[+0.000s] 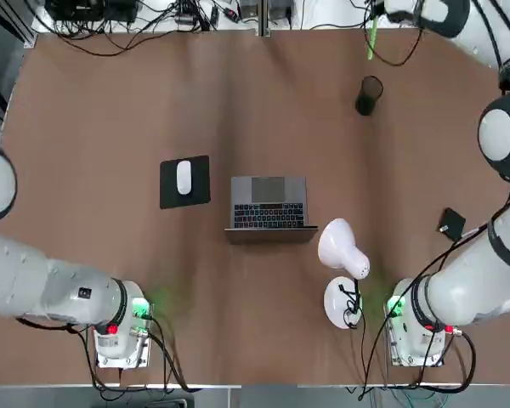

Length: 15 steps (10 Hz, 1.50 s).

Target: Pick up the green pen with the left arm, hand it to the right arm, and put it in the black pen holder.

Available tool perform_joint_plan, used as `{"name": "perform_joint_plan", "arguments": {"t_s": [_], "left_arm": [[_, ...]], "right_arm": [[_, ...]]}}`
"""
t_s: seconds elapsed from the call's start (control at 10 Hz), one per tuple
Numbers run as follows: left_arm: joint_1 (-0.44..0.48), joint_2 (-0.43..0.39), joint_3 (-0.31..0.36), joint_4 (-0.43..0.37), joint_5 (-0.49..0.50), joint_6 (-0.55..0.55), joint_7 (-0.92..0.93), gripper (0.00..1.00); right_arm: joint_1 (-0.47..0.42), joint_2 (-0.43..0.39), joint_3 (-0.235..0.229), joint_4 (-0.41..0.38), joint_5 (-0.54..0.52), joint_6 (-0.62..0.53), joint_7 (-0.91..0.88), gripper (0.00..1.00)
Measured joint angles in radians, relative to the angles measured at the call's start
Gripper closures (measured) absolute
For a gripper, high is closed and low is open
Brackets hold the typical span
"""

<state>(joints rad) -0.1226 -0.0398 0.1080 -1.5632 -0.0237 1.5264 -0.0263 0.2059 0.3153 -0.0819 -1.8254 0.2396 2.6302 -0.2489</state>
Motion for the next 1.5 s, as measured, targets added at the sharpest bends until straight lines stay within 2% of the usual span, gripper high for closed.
{"name": "perform_joint_plan", "arguments": {"t_s": [0.3,0.5,1.3,1.5], "left_arm": [[0.054,-0.013,0.001,-0.016,0.0,-0.001,0.06,0.0],[0.062,-0.008,0.0,-0.02,0.002,-0.003,0.074,0.0],[0.048,0.056,-0.028,0.037,0.005,0.0,0.057,0.0],[0.048,0.057,-0.029,0.041,0.005,0.012,0.03,0.0]], "right_arm": [[-0.02,-0.001,-0.001,-0.162,0.0,0.215,-0.011,0.82],[-0.033,-0.001,-0.001,-0.213,0.0,0.264,-0.012,0.82],[-0.037,0.031,0.01,-0.242,0.0,0.264,-0.013,0.82],[-0.037,0.041,0.011,-0.242,0.0,0.263,-0.014,0.8]]}}
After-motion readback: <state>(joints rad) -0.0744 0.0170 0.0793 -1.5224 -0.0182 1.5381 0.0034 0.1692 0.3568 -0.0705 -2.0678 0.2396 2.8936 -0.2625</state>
